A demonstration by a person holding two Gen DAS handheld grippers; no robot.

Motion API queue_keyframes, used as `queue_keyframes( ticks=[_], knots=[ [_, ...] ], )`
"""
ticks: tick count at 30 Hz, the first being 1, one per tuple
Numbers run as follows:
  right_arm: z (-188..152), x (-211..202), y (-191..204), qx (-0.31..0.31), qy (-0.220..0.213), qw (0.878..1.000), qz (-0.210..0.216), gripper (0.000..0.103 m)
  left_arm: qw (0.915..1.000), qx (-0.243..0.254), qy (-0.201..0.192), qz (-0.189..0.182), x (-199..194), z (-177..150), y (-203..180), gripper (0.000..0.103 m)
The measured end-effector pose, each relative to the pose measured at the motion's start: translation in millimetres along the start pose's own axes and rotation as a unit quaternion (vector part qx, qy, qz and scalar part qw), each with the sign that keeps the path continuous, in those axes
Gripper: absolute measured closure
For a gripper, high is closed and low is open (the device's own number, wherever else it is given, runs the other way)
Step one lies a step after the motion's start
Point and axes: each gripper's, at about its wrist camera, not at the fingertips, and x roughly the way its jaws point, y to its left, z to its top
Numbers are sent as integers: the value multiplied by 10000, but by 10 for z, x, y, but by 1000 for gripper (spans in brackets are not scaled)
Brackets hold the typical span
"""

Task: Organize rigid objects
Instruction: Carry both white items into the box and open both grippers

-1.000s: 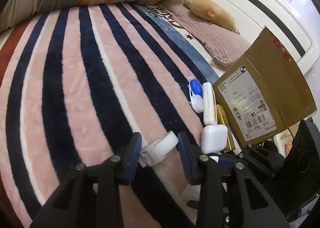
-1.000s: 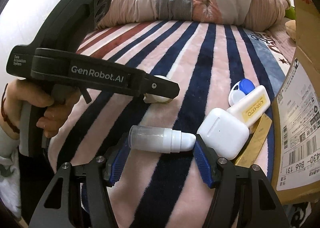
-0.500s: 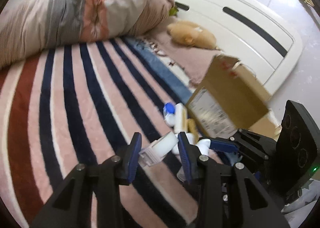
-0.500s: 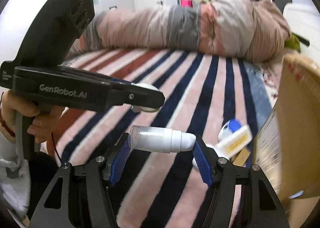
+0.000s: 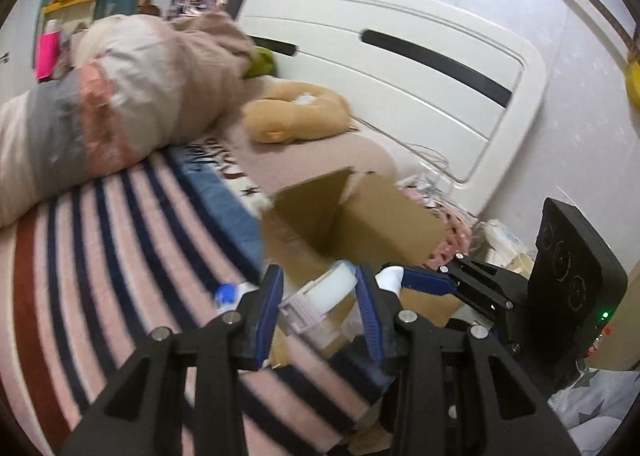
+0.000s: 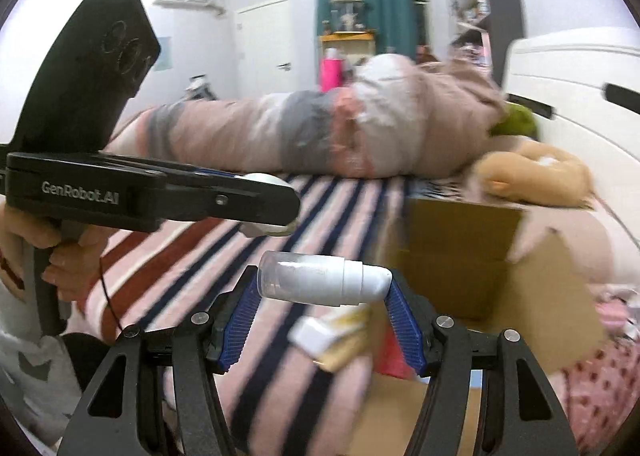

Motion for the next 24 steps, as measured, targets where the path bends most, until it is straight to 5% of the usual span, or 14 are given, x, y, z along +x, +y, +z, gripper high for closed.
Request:
queue_keyframes(
  ticks=[8, 16, 20, 24],
  knots=[
    [-44, 40, -890, 231, 452, 9974, -510, 44, 9982, 371, 470, -79, 749, 333, -512, 69],
    [94, 580, -1225, -186, 1094, 9919, -619, 38, 9960, 275, 781, 337, 1133, 453, -393, 68],
    [37, 601, -1243, -208, 1042, 9924, -618, 30, 9965, 247, 718, 357, 1160, 485, -296, 47],
    [35, 558, -1247, -200, 948, 9938, -539, 30, 9964, 285, 685, 415, 1100, 489, -252, 46]
  ],
)
